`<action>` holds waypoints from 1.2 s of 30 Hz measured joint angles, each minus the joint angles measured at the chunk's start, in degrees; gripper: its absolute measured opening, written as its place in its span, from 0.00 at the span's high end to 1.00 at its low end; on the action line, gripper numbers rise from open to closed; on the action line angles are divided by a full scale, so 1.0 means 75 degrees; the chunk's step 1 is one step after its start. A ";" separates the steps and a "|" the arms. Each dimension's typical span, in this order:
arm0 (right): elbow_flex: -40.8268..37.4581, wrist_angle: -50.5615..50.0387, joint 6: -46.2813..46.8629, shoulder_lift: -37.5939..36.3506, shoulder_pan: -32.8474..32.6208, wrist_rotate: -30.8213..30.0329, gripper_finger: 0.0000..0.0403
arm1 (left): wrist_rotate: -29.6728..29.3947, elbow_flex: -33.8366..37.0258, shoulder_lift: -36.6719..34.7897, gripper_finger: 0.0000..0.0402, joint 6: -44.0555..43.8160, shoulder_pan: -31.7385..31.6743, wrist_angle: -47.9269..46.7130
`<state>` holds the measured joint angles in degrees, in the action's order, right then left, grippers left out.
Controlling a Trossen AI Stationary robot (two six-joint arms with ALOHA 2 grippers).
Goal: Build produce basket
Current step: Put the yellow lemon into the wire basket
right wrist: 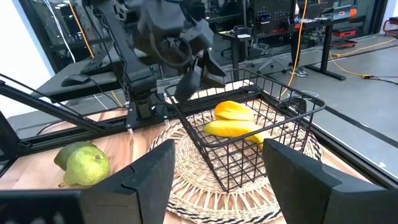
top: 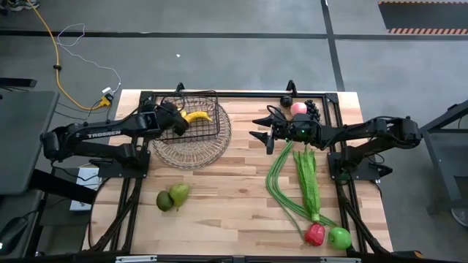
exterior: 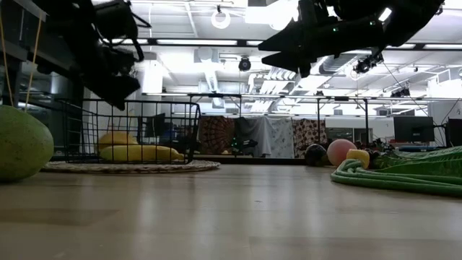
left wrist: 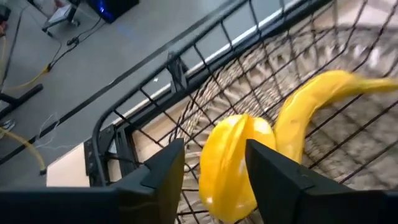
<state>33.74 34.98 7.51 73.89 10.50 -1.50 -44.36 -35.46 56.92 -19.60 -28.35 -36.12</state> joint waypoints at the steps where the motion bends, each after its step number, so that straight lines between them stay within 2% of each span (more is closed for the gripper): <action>1: 0.0000 0.0001 0.0000 0.0000 0.0000 0.0000 0.42 | 0.0000 0.0000 -0.0159 0.59 0.0004 0.0073 0.0038; 5: 0.0000 0.0176 -0.0064 0.0000 0.0000 -0.0200 0.42 | 0.0153 0.0000 -0.0968 0.58 0.0313 0.0577 0.0647; 8: 0.0000 0.0227 -0.0064 -0.0003 0.0003 -0.0337 0.42 | 0.0735 0.0007 -0.1603 0.59 0.0860 0.1205 0.1407; 11: 0.0000 0.0233 -0.0202 -0.0003 0.0003 -0.0338 0.42 | 0.1759 0.0471 -0.2206 0.59 0.1777 0.1975 0.3004; 15: 0.0000 0.0295 -0.0204 -0.0003 0.0003 -0.0338 0.42 | 0.3671 0.1433 -0.2923 0.59 0.2811 0.2666 0.5624; 18: 0.0000 0.0318 -0.0204 -0.0003 0.0003 -0.0335 0.42 | 0.4509 0.1748 -0.3393 0.59 0.3026 0.2797 0.6517; 25: 0.0000 0.0291 -0.0204 -0.0003 0.0003 -0.0338 0.42 | 0.4481 0.1766 -0.4093 0.59 0.2907 0.2785 0.5854; 36: 0.0000 0.0286 0.0000 -0.0003 0.0003 -0.0867 0.42 | 0.4141 0.1766 -0.4222 0.59 0.3070 0.2785 0.5499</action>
<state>33.74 37.12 7.51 73.87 10.52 -8.00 -13.30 -22.22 25.26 3.42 -7.46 5.12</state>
